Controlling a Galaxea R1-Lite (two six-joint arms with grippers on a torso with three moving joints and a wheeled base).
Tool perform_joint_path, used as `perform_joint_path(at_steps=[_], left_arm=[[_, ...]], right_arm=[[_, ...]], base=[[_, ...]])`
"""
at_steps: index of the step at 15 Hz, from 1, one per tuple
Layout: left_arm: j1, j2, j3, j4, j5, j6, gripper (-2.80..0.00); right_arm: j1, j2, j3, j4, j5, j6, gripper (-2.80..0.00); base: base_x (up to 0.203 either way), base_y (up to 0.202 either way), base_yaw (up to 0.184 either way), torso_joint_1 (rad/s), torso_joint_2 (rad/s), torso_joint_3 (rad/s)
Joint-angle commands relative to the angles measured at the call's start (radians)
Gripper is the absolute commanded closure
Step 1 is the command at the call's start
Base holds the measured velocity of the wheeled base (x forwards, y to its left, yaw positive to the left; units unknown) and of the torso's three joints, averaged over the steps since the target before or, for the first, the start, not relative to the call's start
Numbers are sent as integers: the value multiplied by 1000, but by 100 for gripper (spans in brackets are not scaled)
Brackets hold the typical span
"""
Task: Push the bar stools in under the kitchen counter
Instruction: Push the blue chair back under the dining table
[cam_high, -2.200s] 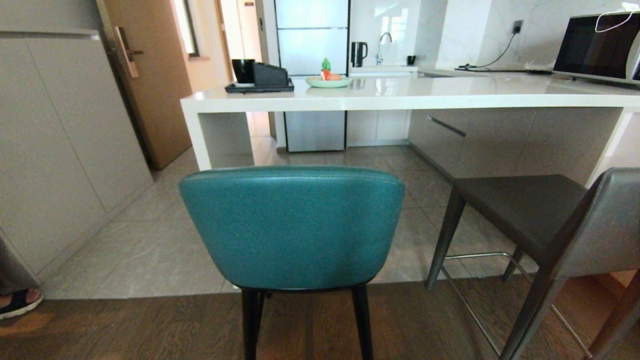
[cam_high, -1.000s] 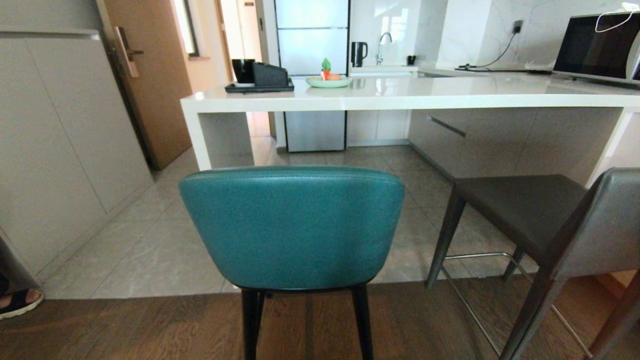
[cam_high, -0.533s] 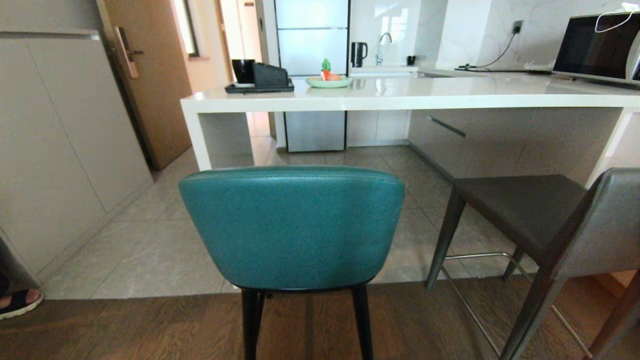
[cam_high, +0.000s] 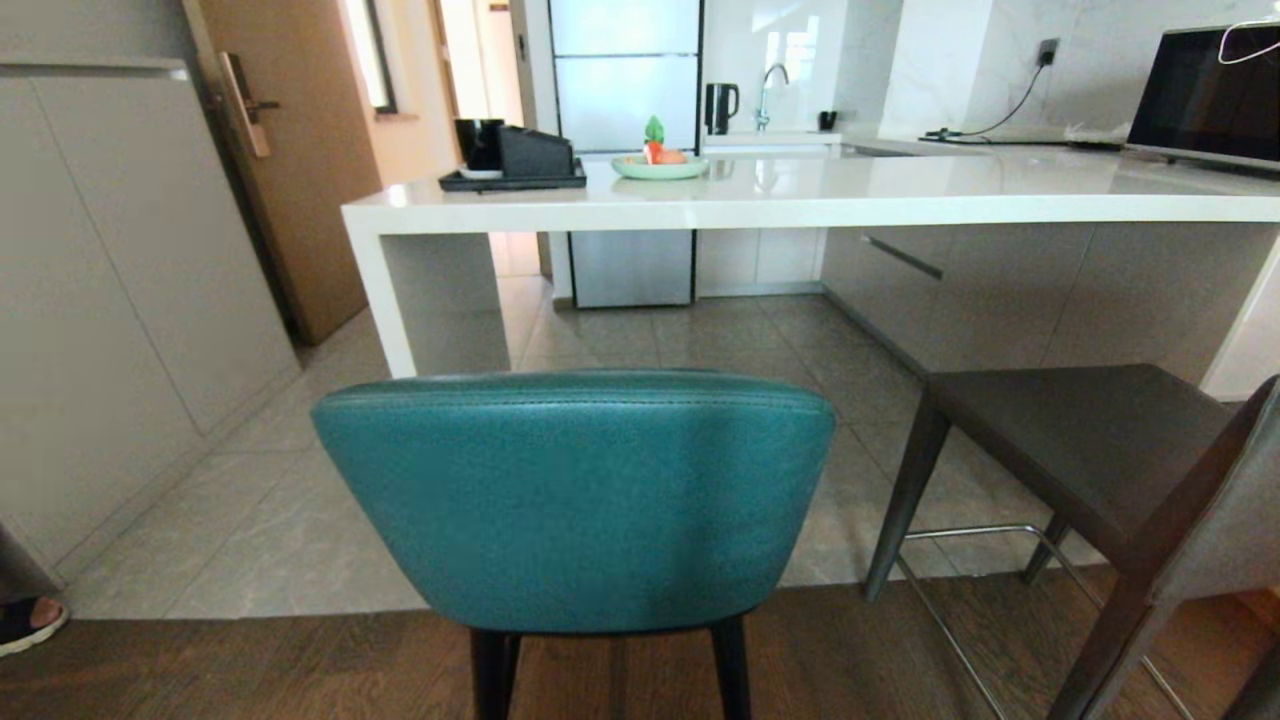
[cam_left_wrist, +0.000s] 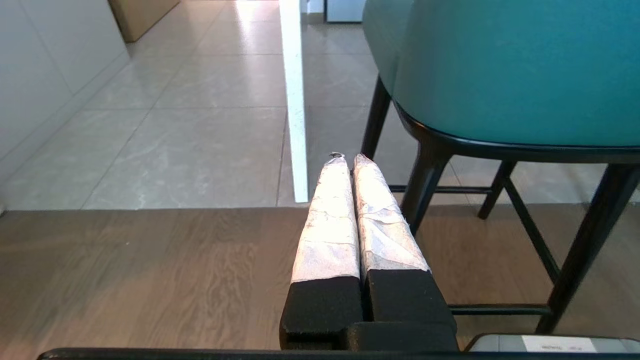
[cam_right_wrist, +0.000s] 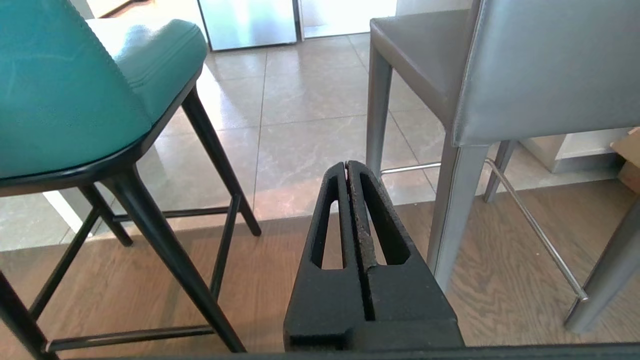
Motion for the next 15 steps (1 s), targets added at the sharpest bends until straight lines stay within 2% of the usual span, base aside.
perform_joint_path(at_steps=[1, 8, 10, 12, 15], left_arm=[[0, 1, 0, 0, 0, 0, 0], [1, 0, 0, 0, 0, -2, 0], [2, 0, -7, -3, 0, 0, 0], [2, 38, -106, 0, -42, -9, 0], [-5, 305, -252, -40, -103, -44, 0]], right_arm=[[0, 2, 5, 0, 0, 0, 0], [0, 0, 5, -3, 0, -1, 0], [0, 10, -54, -1, -2, -1, 0], [0, 110, -169, 22, 1, 2, 0], [-1, 324, -299, 18, 10, 19, 0]], base=[[0, 0, 0, 0, 0, 0], [0, 0, 0, 0, 0, 0], [0, 0, 0, 0, 0, 0], [0, 0, 0, 0, 0, 0], [0, 0, 0, 0, 0, 0]])
